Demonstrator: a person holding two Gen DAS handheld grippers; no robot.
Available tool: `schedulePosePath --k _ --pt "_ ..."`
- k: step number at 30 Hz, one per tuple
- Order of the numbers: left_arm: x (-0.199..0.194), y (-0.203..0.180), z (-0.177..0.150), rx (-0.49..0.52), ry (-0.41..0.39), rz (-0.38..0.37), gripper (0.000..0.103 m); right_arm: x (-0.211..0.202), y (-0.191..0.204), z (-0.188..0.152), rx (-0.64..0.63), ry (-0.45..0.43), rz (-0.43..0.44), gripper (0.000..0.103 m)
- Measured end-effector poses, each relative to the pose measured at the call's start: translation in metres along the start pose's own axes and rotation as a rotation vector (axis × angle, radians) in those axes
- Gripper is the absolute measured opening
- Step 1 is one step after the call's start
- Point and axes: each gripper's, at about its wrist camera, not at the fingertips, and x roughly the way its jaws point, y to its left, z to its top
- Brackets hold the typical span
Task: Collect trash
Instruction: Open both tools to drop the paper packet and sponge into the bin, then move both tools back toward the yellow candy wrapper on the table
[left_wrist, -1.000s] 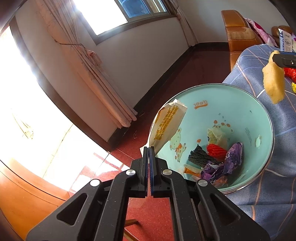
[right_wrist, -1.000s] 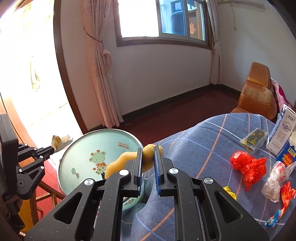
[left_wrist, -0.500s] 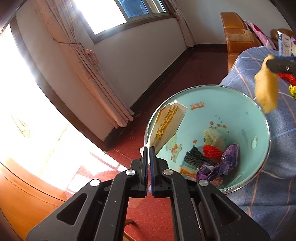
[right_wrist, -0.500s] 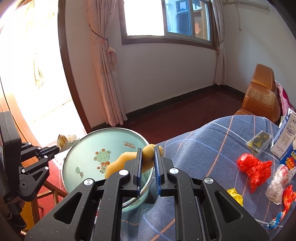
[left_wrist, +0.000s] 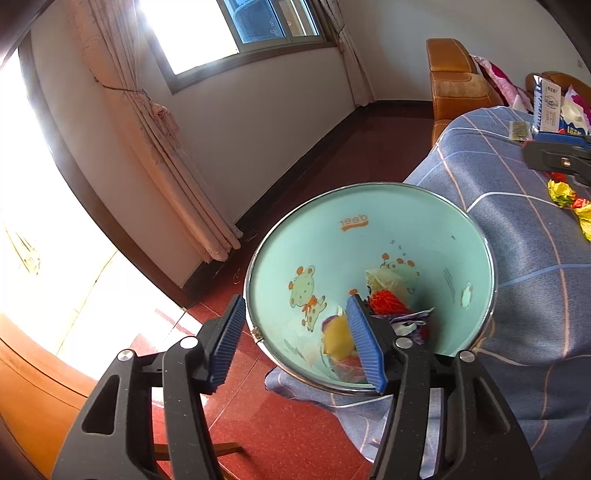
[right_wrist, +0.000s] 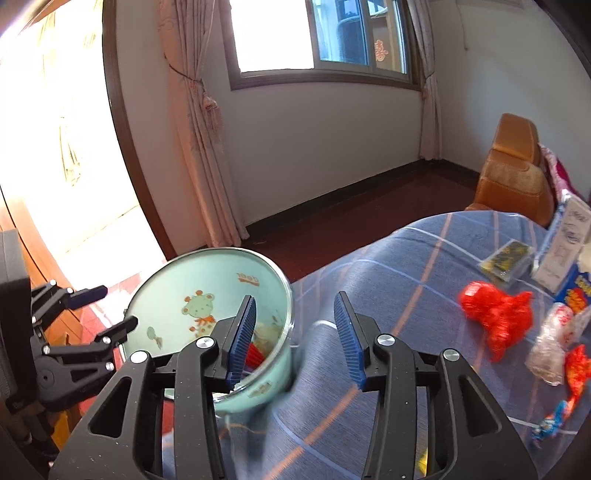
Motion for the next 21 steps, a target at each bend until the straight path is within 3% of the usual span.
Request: schedulePosePath --k 5,12,21 --pt "-0.004 -0.024 -0.001 0.007 0.002 -0.044 0.064 -0.053 -0.048 -0.029 0.056 -0.023 -0.127 0.054" --pt "-0.025 -0.082 0.006 0.078 -0.027 -0.134 0.075 -0.124 -0.141 -0.087 0.253 -0.029 -0.310 0.060" --pt "-0.076 -0.185 0.045 0.216 -0.141 -0.254 0.087 -0.186 -0.190 -0.137 0.378 -0.089 -0.401 0.064"
